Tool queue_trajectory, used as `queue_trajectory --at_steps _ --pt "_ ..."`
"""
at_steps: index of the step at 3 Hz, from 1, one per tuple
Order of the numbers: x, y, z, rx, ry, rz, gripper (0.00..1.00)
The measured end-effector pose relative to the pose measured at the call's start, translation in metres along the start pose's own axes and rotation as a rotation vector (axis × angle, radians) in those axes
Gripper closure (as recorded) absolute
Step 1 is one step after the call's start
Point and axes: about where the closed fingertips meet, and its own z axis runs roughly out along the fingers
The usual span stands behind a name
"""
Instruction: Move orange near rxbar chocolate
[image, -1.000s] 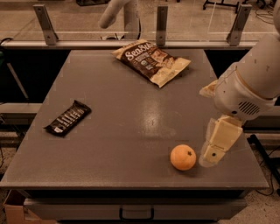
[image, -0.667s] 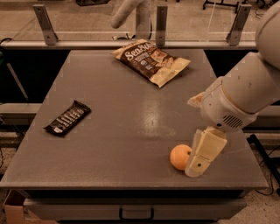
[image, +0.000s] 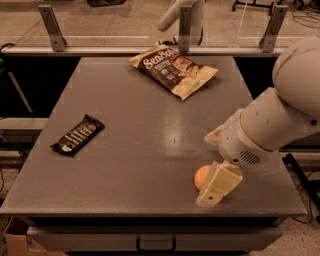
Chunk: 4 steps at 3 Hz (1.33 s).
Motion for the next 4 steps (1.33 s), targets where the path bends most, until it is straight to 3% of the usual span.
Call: queue_trajectory --at_steps 2,3,4 --pt "-0.008 -0.011 -0.004 0.035 -0.022 0.022 0.64" --pt "-0.022 -0.026 -0.031 0.086 -0.078 0.012 0.87" --pt "-0.025 -0.027 -0.036 0.096 -0.085 0.007 1.00"
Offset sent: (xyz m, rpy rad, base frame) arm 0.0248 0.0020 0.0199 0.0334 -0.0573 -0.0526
